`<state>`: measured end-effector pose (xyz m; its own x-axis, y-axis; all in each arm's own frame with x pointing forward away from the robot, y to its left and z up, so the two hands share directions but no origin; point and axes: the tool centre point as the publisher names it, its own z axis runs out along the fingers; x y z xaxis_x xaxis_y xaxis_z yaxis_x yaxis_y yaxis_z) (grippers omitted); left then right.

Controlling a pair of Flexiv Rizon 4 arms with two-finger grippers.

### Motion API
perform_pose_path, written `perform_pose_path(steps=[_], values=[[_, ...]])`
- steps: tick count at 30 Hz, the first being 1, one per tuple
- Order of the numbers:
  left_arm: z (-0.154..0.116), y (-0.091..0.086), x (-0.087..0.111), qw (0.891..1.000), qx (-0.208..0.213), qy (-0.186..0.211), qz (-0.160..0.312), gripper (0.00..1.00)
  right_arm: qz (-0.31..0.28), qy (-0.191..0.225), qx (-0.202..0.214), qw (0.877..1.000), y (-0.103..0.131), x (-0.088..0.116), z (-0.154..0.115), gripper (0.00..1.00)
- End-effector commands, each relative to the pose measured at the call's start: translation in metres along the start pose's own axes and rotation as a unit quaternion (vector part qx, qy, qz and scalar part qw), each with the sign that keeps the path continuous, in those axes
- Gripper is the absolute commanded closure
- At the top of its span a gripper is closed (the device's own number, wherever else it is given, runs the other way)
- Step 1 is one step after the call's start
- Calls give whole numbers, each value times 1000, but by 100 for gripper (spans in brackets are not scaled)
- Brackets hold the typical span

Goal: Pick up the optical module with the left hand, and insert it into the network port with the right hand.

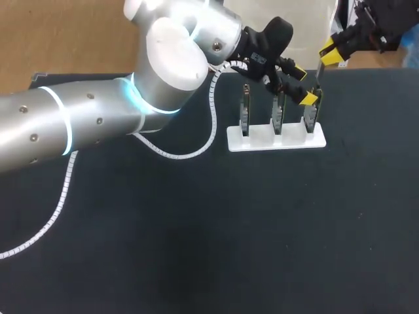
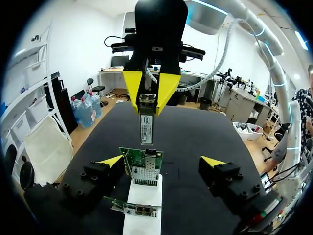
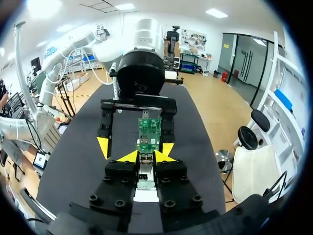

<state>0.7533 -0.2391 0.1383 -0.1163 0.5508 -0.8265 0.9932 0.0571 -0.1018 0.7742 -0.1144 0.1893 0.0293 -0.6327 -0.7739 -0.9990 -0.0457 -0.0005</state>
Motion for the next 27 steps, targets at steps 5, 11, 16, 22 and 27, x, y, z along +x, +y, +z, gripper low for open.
perform_pose_path(steps=[5, 11, 16, 22, 27], values=[[0, 1, -1, 1000, 1, 2, 0, 0, 6, 8, 5, 1000, 1, 7, 6, 100], [0, 1, -1, 1000, 1, 2, 0, 0, 11, 14, 11, 1000, 1, 11, 8, 100], [0, 1, -1, 1000, 1, 2, 0, 0, 10, 14, 8, 1000, 1, 11, 10, 100], [0, 1, -1, 1000, 1, 2, 0, 0, 8, 15, 5, 1000, 4, 12, 10, 100], [0, 1, -1, 1000, 1, 2, 0, 0, 8, 16, 3, 1000, 6, 13, 10, 100]])
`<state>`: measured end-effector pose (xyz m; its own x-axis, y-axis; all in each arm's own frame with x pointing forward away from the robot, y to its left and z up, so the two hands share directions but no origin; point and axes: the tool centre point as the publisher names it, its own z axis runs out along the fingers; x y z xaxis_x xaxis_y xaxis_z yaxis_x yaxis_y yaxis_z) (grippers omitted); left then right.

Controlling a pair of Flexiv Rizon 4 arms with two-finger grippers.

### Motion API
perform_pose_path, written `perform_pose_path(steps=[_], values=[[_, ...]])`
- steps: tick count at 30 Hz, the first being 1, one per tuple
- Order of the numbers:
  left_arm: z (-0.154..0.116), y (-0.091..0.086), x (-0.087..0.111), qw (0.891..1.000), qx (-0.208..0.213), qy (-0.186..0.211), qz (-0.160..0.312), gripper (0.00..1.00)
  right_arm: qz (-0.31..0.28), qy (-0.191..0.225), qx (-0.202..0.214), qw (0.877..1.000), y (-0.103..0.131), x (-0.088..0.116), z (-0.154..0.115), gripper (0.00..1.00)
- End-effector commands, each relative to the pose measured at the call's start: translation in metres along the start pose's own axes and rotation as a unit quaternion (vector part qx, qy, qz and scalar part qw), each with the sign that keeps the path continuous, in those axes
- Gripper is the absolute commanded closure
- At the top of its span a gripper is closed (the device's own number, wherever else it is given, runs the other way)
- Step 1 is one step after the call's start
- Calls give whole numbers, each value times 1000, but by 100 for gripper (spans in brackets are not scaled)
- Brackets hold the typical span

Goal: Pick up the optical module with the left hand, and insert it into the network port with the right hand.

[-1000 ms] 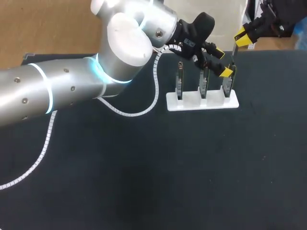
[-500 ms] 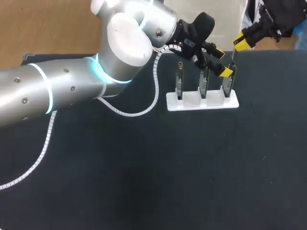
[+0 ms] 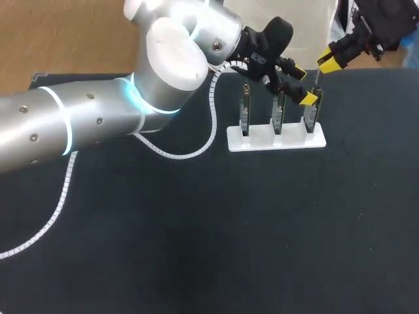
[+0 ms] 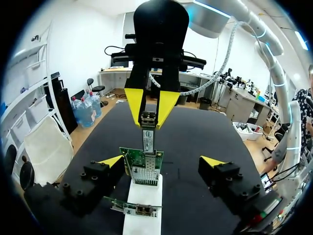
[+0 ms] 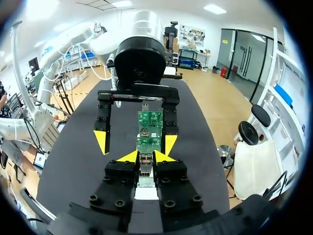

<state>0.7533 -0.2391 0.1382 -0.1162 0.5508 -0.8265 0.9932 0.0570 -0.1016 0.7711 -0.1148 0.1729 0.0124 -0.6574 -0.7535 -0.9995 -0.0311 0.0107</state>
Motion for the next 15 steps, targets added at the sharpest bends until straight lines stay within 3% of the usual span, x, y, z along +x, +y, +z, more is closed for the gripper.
perform_pose_path(steps=[1, 15], values=[[0, 1, -1, 1000, 1, 2, -1, 0, -4, 4, 1, 1000, 3, 1, 0, 100], [0, 1, -1, 1000, 1, 2, -1, 0, -6, 6, -4, 1000, 6, 3, 2, 100]])
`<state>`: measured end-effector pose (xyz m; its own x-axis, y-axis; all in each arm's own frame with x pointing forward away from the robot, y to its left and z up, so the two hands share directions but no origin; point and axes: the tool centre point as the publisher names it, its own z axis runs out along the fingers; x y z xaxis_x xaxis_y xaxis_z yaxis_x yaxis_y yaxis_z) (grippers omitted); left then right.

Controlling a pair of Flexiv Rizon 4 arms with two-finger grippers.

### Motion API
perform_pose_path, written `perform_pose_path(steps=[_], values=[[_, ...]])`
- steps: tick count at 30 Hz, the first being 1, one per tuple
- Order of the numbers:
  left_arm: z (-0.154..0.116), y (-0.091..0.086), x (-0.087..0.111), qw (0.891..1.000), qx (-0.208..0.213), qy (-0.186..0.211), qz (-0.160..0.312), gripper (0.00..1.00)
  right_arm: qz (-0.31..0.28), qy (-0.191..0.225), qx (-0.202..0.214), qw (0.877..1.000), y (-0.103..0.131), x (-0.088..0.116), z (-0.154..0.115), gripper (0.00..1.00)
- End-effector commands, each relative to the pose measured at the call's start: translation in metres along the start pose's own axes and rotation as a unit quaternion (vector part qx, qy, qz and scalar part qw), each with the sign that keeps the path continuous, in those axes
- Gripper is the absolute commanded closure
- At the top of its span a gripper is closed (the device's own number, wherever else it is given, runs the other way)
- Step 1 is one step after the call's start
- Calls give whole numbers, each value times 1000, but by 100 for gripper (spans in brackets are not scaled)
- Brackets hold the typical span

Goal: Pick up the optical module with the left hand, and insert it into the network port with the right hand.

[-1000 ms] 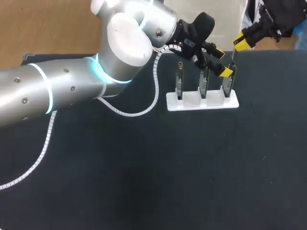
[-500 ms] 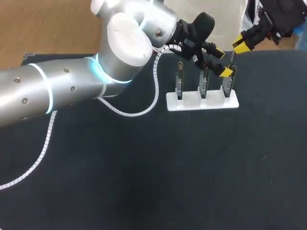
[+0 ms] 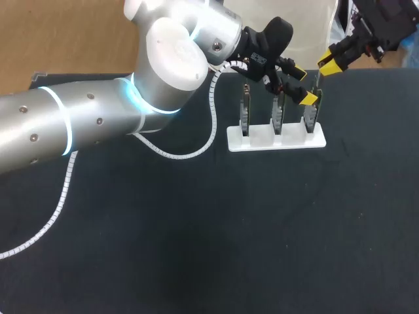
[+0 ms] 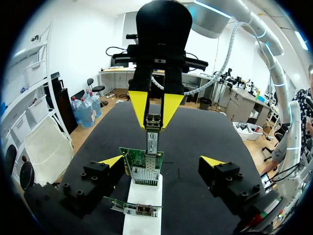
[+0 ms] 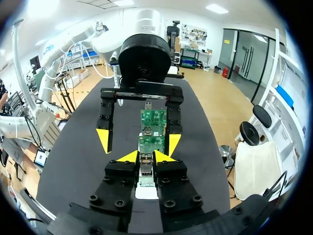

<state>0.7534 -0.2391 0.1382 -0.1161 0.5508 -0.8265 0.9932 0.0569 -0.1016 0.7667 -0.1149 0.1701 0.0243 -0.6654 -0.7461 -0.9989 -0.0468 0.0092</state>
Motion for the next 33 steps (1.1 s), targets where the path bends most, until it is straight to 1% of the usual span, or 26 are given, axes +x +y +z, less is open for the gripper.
perform_pose_path(steps=[1, 9, 19, 33], values=[[0, 1, -1, 1000, 1, 2, -1, 0, 0, 1, 1, 1000, 2, 2, 1, 100], [0, 1, -1, 1000, 1, 2, -1, 0, -2, 4, 4, 1000, 2, 4, 1, 100], [0, 1, -1, 1000, 1, 2, -1, 0, -19, -2, 6, 1000, 2, -1, -6, 100], [0, 1, -1, 1000, 1, 2, -1, 0, -26, 4, -3, 1000, -2, -2, -1, 100]])
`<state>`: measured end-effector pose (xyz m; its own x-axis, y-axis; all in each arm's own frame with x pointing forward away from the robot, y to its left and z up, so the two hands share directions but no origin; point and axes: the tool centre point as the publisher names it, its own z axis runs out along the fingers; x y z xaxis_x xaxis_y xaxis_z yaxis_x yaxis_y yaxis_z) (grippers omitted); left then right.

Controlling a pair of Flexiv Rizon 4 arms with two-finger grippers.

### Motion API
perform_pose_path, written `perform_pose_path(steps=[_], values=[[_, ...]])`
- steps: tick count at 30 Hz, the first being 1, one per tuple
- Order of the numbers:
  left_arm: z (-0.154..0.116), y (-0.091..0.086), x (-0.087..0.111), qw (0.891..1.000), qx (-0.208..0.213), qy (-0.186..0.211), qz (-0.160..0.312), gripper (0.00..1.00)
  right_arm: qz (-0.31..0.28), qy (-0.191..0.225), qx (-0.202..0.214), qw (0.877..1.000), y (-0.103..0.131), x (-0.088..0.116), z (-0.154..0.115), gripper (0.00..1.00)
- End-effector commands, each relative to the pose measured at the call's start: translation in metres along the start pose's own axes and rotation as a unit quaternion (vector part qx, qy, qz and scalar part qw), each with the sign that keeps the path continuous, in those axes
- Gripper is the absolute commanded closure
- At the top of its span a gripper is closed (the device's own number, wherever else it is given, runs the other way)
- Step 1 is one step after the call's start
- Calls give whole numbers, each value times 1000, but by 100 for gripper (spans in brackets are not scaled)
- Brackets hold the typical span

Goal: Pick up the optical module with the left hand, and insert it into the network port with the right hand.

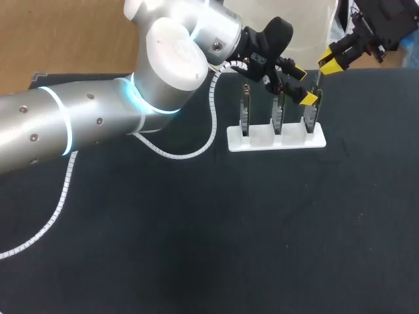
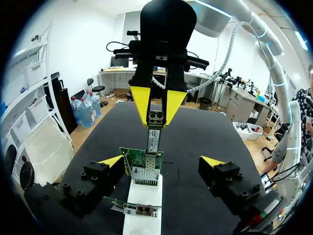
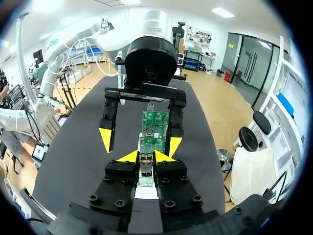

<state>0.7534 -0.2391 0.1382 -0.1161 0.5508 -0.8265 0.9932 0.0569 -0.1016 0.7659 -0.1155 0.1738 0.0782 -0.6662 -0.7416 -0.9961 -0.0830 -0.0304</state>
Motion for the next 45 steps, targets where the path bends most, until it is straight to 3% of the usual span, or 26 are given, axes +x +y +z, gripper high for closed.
perform_pose_path(steps=[1, 45], values=[[0, 1, -1, 1000, 1, 2, -1, 0, 1, 1, -3, 1000, -2, 1, 3, 100], [0, 1, -1, 1000, 1, 2, -1, 0, 1, 7, 4, 1000, -4, 6, 4, 100]])
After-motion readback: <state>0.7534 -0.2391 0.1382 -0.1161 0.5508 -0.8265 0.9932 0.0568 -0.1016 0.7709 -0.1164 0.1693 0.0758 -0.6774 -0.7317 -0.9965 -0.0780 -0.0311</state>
